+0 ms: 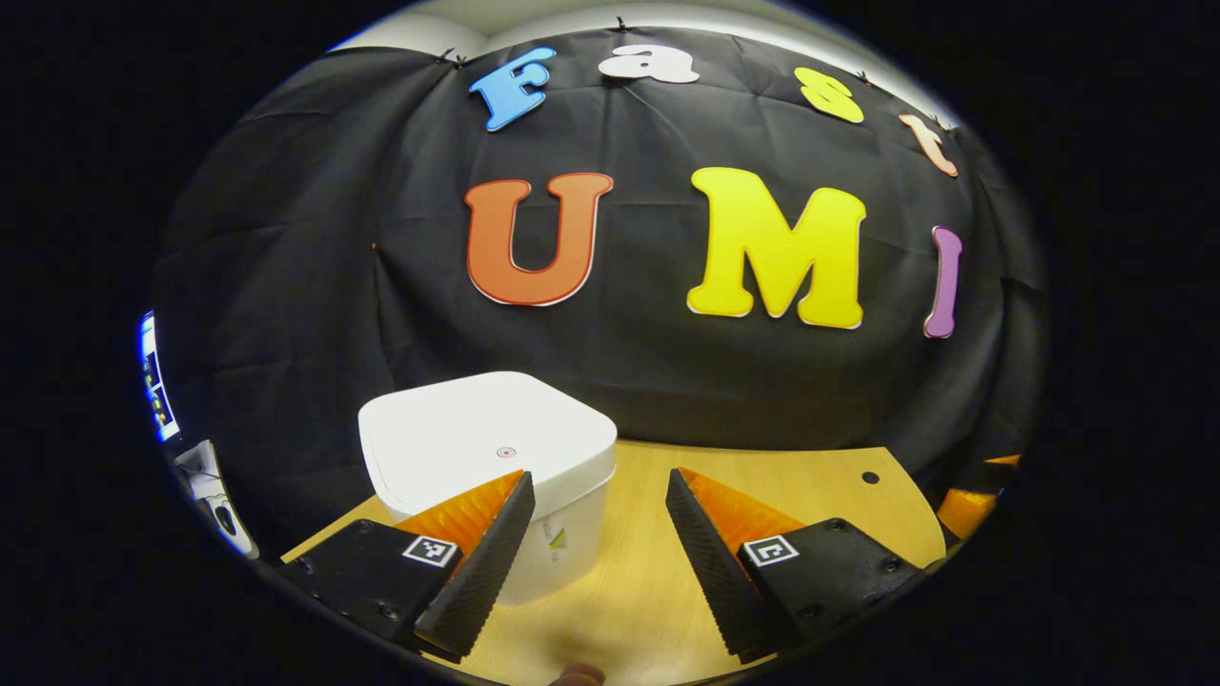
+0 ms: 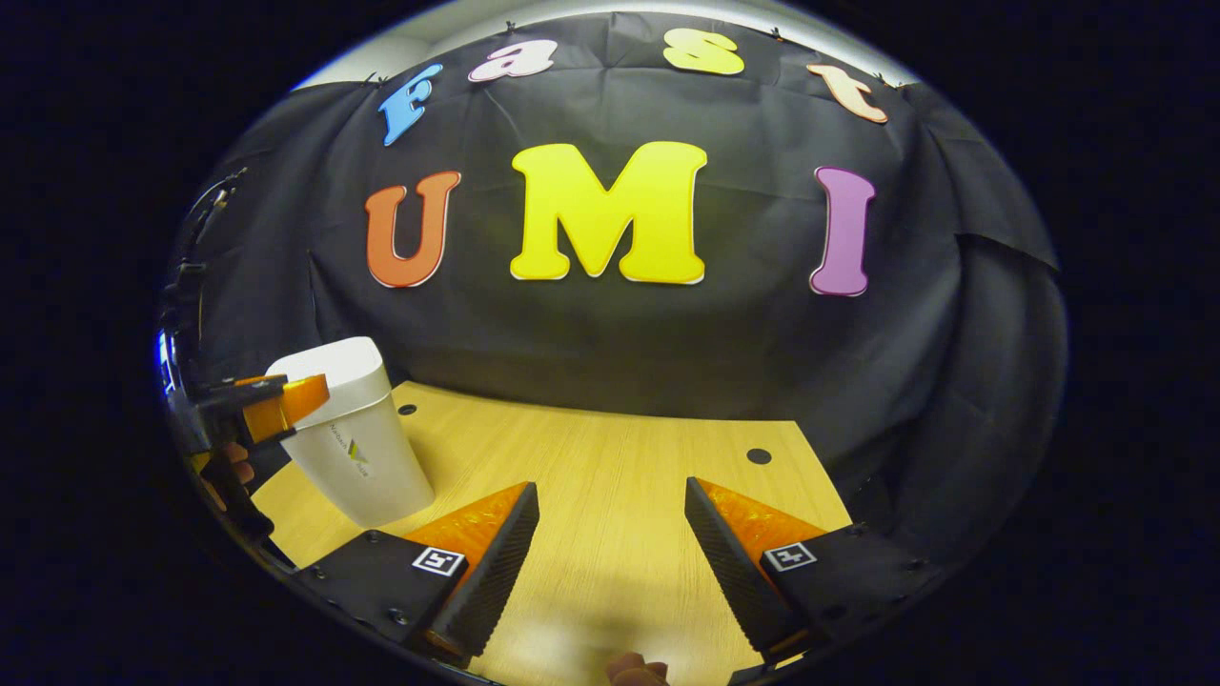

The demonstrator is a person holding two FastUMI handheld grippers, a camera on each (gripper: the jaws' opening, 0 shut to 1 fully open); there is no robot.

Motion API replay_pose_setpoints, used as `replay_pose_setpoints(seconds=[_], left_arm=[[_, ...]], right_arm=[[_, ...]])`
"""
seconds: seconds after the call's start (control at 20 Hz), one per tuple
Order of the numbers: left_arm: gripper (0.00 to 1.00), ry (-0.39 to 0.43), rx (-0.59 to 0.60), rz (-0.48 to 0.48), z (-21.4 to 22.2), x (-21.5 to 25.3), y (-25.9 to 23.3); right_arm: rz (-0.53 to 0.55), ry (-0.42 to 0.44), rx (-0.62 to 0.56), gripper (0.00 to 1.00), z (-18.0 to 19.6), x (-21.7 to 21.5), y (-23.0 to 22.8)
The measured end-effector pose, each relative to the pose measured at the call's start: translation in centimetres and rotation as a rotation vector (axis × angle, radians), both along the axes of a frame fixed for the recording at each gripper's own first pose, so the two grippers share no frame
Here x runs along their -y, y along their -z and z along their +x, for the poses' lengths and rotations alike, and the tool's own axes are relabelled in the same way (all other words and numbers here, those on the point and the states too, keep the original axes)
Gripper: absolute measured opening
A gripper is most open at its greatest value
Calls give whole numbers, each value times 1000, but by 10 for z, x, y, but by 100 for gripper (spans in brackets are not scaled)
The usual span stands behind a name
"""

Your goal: Press the lid of the desktop garbage bin to open it, pick up the crumpled paper on the desktop and throw it into the bin, then pick up the pop can on the desktop and drop it into the bin, and finally close the garbage bin lid.

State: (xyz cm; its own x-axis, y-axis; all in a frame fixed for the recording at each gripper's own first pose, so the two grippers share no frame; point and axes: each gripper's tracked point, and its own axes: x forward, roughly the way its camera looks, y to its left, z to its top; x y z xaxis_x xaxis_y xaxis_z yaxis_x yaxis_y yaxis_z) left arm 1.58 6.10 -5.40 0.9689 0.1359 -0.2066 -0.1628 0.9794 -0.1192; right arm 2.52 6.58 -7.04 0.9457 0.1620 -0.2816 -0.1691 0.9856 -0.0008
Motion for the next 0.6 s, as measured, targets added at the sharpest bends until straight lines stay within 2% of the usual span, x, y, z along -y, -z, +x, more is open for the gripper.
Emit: replay_pose_setpoints(seconds=[0.35, 0.6], left_arm=[[93, 153, 28, 18, -21, 49, -8], [93, 179, 68, 69, -36, 48, -19]], right_arm=[[-66, 127, 202, 97, -14, 37, -40], [-65, 177, 197, 96, -37, 42, -27]])
